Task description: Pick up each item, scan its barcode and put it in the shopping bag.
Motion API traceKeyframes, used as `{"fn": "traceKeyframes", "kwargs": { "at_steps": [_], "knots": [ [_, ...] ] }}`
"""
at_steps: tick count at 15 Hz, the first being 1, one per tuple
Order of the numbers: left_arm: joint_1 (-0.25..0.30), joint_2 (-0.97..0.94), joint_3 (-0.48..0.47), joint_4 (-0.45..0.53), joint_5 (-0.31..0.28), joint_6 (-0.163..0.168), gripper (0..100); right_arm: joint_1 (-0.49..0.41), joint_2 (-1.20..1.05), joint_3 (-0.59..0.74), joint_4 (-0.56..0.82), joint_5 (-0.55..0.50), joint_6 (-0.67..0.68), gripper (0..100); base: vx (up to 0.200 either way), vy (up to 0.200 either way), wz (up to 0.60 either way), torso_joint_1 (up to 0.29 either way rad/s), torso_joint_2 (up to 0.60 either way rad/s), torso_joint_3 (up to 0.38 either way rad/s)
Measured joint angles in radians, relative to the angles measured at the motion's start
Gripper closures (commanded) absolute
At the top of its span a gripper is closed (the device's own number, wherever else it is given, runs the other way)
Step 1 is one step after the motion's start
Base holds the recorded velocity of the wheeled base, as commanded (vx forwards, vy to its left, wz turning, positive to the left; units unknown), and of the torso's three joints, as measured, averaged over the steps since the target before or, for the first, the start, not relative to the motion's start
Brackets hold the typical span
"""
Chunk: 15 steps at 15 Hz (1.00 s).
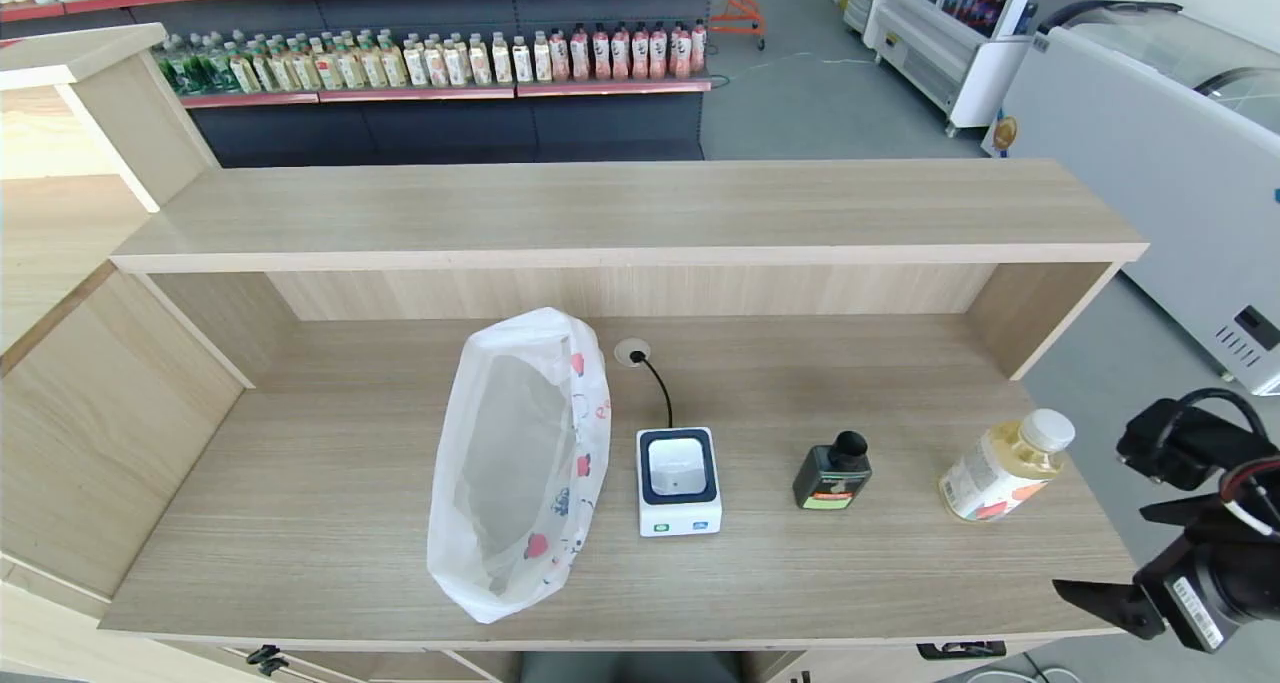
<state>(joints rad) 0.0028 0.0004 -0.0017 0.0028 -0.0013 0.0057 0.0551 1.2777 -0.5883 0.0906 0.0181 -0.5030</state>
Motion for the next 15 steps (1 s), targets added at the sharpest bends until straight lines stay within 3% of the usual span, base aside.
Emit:
{"fn": "traceKeyframes", "kwargs": {
  "at_steps": [6, 11, 15],
  "knots": [
    [0.000, 0.000, 0.000, 0.000, 0.000, 0.000, 0, 0.012, 0.380, -0.121, -0.243, 0.001, -0.145, 0, 0.000, 0.000, 0.00, 0.000, 0.00, 0.000],
    [0.000, 0.000, 0.000, 0.000, 0.000, -0.001, 0, 0.108, 0.569, -0.284, -0.288, 0.098, -0.148, 0, 0.000, 0.000, 0.00, 0.000, 0.00, 0.000],
    [0.000, 0.000, 0.000, 0.000, 0.000, 0.000, 0, 0.167, 0.672, -0.348, -0.324, 0.116, -0.149, 0, 0.000, 0.000, 0.00, 0.000, 0.00, 0.000]
  ]
}}
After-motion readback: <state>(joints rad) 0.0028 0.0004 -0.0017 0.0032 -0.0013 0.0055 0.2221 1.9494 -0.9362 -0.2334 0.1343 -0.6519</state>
